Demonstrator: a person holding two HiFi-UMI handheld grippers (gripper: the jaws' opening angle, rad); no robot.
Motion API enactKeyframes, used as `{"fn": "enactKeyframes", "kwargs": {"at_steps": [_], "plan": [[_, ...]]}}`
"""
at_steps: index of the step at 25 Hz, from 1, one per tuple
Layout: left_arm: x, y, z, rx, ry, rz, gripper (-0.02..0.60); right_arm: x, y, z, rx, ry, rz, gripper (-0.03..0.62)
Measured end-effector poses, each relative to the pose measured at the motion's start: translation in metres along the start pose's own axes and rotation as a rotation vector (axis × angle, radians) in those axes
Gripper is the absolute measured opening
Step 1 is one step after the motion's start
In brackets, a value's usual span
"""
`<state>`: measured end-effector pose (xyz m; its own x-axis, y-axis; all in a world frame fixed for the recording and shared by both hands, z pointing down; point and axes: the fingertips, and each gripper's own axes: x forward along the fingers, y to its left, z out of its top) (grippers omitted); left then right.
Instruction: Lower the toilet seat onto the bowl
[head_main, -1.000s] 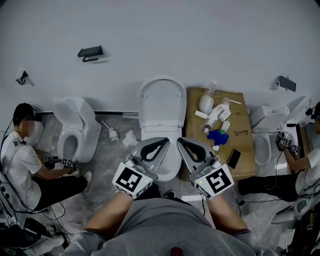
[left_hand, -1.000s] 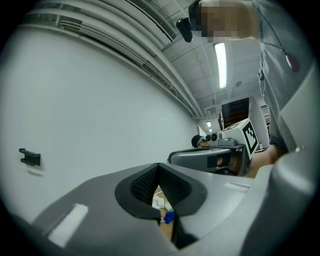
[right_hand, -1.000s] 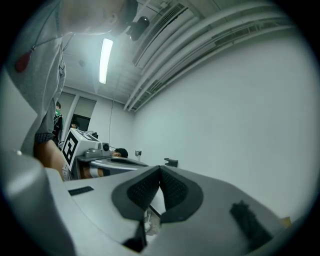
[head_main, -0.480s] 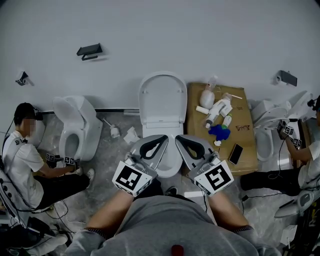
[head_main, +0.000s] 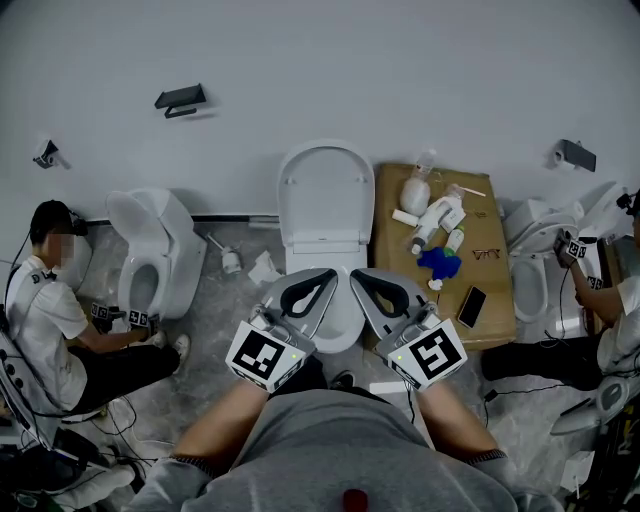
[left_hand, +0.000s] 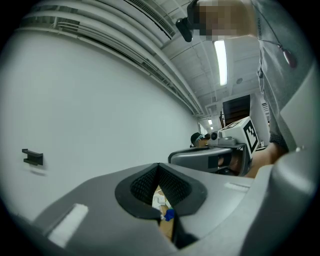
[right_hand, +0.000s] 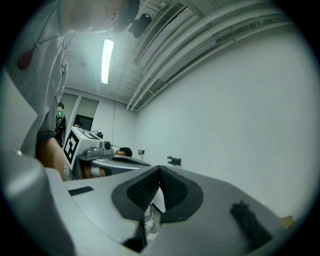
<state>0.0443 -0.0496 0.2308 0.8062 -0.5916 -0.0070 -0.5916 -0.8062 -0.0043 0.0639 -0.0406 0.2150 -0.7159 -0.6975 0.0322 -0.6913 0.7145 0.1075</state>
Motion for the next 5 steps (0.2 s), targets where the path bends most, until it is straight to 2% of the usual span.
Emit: {"fn": "enactKeyframes", "kwargs": {"at_steps": [5], "plan": [[0.0021, -0.0013, -0.0025, 0.033, 0.0, -0.008, 0.008, -0.001, -0.0011, -0.0024, -0.001, 0.008, 0.005, 0.014]]}}
